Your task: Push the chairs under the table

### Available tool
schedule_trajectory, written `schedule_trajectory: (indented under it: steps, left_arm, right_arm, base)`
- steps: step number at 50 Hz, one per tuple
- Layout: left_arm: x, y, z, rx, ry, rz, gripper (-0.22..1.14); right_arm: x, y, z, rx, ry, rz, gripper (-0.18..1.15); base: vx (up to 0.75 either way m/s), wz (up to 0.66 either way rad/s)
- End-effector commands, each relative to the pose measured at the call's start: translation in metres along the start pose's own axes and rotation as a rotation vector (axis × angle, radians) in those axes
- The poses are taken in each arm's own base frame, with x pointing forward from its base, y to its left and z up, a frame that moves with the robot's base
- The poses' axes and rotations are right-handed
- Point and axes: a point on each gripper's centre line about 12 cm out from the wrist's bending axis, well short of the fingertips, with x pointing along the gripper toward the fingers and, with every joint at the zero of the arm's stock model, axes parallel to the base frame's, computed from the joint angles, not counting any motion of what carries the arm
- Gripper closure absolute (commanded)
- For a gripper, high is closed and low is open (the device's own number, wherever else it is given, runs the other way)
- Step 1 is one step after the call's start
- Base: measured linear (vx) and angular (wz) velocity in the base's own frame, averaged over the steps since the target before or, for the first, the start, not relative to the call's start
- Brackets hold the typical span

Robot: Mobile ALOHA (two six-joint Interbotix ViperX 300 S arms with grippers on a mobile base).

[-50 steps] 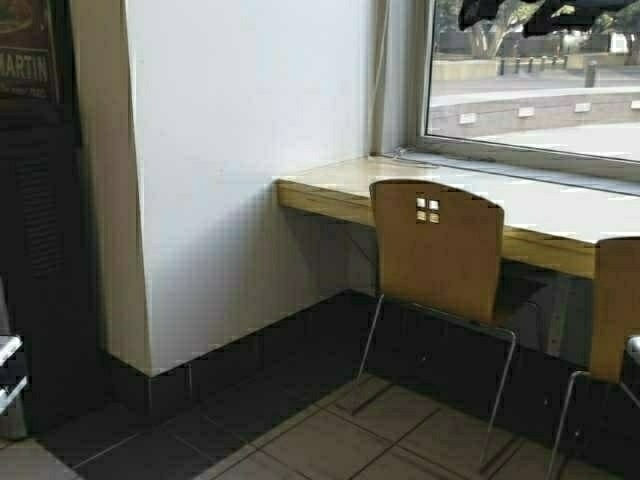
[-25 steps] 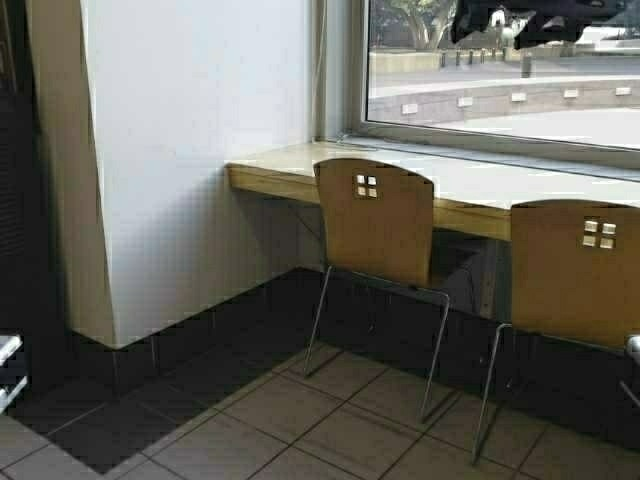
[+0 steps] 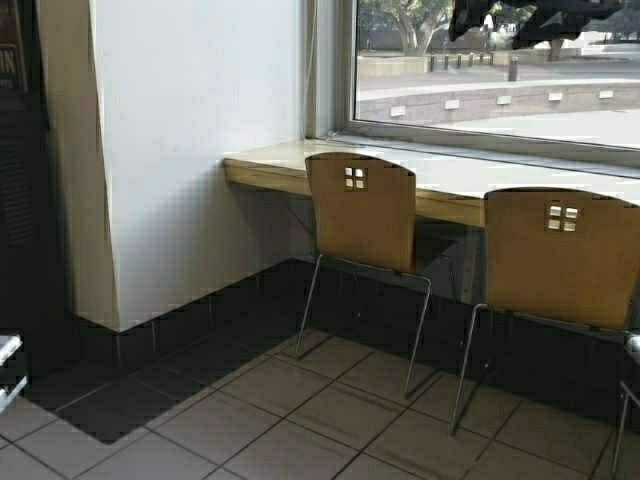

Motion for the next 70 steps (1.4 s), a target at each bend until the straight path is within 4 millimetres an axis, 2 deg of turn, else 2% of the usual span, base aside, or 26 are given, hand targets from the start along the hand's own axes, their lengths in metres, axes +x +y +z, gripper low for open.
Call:
schedule_trajectory:
  steps: [1, 5, 12, 19, 24, 38, 55, 70]
  left_arm:
    - [0.001, 0.000, 0.001, 0.000, -0.008, 0.004, -0.05]
    - [0.000, 0.001, 0.000, 0.000, -0.011, 0.004, -0.05]
    - [0.003, 0.001, 0.001, 0.001, -0.007, 0.008, -0.05]
    - [0.004, 0.003, -0.005, 0.003, 0.009, 0.013, -0.05]
    - [0.004, 0.003, -0.004, 0.001, 0.006, 0.013, -0.05]
    - [0.004, 0.003, -0.006, -0.002, 0.009, 0.014, -0.05]
    - [0.007, 0.004, -0.007, 0.000, 0.015, 0.020, -0.05]
    - [0.008, 0.005, -0.006, 0.000, -0.001, 0.025, -0.05]
  right_arm:
    - [-0.003, 0.000, 0.011, 0.007, -0.026, 0.000, -0.07]
    - [-0.003, 0.000, 0.010, 0.015, -0.022, 0.000, -0.07]
    - [-0.001, 0.003, 0.018, 0.023, -0.030, 0.009, -0.07]
    - [0.001, 0.002, 0.008, 0.023, 0.000, 0.004, -0.07]
    - [0.003, 0.003, 0.008, 0.023, 0.005, 0.005, -0.07]
    - [0.021, 0.001, -0.007, 0.019, 0.074, -0.003, -0.07]
    - [0.029, 0.000, -0.013, 0.023, 0.115, -0.008, -0.07]
    - [0.032, 0.000, -0.018, 0.021, 0.147, -0.009, -0.07]
  base:
    - [-0.30, -0.12]
    - [-0.29, -0.19]
    - [-0.25, -0.27]
    - [-0.19, -0.30]
    - [-0.18, -0.33]
    - [-0.16, -0.46]
    - [-0.12, -0.49]
    - [-0.02, -0.24]
